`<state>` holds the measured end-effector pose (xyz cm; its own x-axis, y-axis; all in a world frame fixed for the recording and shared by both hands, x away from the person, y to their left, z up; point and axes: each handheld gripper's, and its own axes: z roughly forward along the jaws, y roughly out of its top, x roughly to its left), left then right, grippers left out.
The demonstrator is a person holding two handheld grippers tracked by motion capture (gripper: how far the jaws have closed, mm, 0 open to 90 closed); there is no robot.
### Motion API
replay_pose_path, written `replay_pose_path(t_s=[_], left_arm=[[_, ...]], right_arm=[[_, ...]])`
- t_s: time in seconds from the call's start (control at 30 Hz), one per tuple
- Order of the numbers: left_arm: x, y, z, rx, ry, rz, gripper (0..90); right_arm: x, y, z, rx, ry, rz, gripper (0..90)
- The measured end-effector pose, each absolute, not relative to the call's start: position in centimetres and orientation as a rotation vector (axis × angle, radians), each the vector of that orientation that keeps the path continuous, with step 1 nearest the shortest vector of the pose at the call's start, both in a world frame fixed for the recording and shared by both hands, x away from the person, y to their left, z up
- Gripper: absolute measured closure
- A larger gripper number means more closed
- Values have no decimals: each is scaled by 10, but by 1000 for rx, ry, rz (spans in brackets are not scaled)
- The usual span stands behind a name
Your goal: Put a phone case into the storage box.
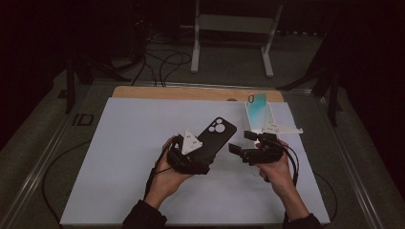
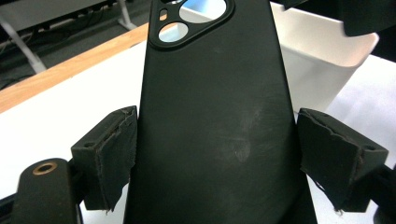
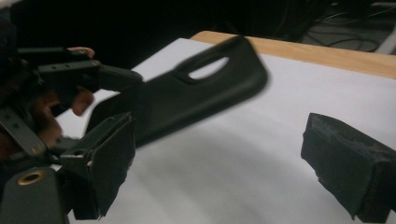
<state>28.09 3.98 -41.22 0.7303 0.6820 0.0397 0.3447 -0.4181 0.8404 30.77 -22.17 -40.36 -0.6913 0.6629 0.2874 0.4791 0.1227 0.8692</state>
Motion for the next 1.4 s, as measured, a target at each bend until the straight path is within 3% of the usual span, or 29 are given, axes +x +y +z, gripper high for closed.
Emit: replay_pose_path(t_s=[0.17,0.43,0.87,1.17,1.23,1.4], left_arm=[[278,36,-412,2028,745,452,157],[273,30,-412,2010,702,445,156],[271,18,-420,2055,681,432,156],[271,14,-421,2078,712,487,139],[272,17,-421,2066,714,459,201],[275,22,-420,2057,724,432,171]], right_arm=[[312,-213,-401,1176,2269,1646,164],[317,-209,-403,1252,2298,1706,438],[316,-205,-405,1270,2372,1801,745],[315,-202,-406,1288,2363,1857,839],[314,-200,-406,1280,2358,1839,857],[314,-202,-405,1246,2355,1845,860]])
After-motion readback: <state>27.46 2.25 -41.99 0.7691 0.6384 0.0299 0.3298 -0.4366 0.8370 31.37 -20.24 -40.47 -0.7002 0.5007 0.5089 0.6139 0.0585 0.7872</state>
